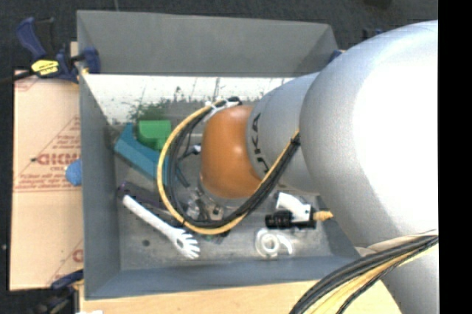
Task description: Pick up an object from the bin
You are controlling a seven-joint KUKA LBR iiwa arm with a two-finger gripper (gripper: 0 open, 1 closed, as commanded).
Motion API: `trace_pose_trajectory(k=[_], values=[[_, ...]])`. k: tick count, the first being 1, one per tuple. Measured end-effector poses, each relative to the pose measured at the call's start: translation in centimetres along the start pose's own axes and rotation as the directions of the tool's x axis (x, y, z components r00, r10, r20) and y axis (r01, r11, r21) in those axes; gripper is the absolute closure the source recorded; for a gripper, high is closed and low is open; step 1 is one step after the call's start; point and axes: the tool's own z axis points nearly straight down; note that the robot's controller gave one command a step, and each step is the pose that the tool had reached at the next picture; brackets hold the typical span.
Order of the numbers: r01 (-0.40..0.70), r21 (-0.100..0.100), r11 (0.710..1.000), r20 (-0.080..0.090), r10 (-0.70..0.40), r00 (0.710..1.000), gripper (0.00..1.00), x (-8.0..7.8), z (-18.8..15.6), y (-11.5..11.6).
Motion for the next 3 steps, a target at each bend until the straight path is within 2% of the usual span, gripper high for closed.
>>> trace_pose_trajectory(k=[1, 2, 3], values=[[0.0, -0.003, 1.0, 0.005, 0.0, 1.0, 1.0, -0.2, -2.1, 0.1], [0.003, 0.002, 1.0, -0.001, -0.003, 1.0, 1.0, -0.1, -5.1, -0.1], [0.005, -0.002, 1.0, 0.004, -0.005, 1.0, 1.0, -0.2, -7.9, 0.0]])
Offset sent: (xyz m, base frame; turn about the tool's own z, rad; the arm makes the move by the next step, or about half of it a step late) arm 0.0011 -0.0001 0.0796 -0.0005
